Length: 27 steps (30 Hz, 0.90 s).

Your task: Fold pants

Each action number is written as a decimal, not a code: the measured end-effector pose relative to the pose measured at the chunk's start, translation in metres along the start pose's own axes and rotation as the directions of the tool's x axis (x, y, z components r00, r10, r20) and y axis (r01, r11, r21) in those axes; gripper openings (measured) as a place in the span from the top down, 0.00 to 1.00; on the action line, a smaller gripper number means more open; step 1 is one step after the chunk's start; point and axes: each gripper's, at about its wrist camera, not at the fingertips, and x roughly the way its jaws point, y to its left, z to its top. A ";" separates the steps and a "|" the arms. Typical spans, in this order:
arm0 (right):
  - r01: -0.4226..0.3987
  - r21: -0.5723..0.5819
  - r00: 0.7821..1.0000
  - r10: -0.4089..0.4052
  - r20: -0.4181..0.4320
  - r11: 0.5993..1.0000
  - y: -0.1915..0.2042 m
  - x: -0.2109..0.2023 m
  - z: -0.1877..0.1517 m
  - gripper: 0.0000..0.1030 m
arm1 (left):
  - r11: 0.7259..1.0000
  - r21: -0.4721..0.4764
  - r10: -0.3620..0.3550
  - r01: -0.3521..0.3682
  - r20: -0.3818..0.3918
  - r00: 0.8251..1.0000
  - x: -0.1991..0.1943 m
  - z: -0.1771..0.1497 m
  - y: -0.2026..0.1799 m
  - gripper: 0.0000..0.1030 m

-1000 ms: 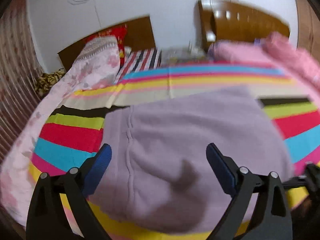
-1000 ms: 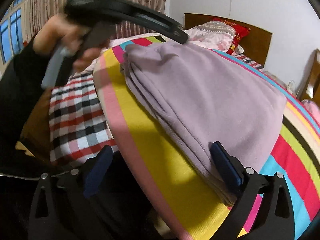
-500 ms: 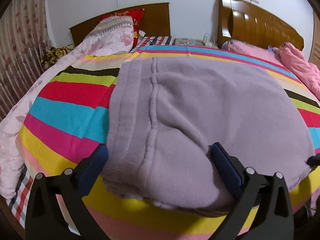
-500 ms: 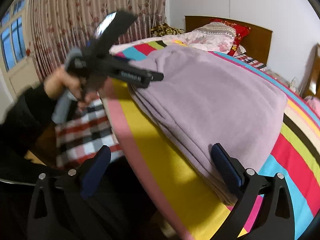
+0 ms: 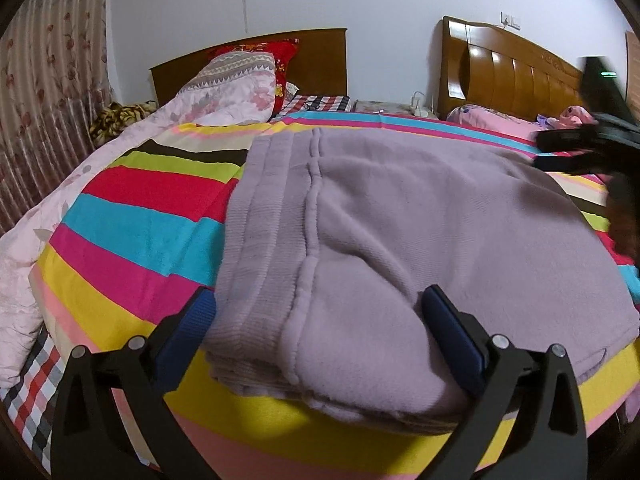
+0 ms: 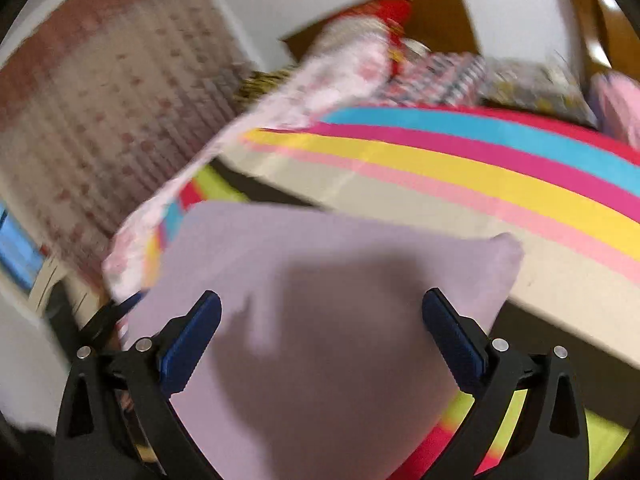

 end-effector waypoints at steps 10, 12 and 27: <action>0.124 -0.020 0.971 -0.117 0.211 0.992 0.056 -0.075 -0.047 0.05 | 1.000 -0.024 0.009 -0.009 0.022 1.000 -0.019 0.011 0.010 0.01; 0.121 -0.055 0.969 -0.106 0.223 0.991 0.081 -0.078 -0.069 0.05 | 0.999 -0.036 0.027 -0.025 0.049 0.998 -0.026 0.022 0.016 0.01; 0.183 -0.296 0.983 -0.170 0.067 0.937 0.152 -0.041 -0.162 0.04 | 0.985 -0.171 -0.010 0.000 -0.062 0.998 -0.002 0.001 0.051 0.01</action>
